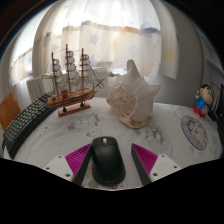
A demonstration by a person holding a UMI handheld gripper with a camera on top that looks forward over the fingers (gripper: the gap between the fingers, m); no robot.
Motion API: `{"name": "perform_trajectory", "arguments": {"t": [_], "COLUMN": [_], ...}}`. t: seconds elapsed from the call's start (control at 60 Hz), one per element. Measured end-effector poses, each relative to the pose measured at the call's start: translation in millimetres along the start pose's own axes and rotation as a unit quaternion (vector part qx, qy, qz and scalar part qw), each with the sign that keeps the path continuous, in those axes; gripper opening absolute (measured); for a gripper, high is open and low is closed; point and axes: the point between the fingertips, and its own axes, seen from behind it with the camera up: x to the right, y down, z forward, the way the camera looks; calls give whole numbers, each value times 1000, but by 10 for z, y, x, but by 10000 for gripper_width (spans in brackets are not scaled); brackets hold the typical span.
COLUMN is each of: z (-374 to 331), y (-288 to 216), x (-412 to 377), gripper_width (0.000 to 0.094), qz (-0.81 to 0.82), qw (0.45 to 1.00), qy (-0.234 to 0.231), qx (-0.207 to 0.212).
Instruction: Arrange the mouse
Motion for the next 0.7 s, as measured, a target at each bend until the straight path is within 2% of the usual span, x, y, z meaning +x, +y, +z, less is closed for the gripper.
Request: {"name": "perform_trajectory", "arguments": {"t": [0.05, 0.083, 0.117, 0.15, 0.183, 0.233, 0.35, 0.45, 0.533, 0.6, 0.7], "z": [8, 15, 18, 20, 11, -11, -195, -549, -855, -1020, -1021], "y": [6, 13, 17, 12, -14, -74, -308, -730, -1174, -1468, -1690], "x": [-52, -115, -101, -103, -77, -35, 40, 301, 647, 1109, 1939], "gripper_width": [706, 541, 540, 479, 460, 440, 415, 415, 414, 414, 414], "qz": [3, 7, 5, -5, -13, -16, 13, 48, 65, 66, 78], "qw": [1000, 1000, 1000, 1000, 1000, 1000, 1000, 998, 997, 996, 995], "qy": [-11, -24, -23, -21, -14, -7, -22, -32, -36, -20, 13], "qx": [-3, -5, -7, -9, -9, -3, -7, 1, 28, 53, 68]}}
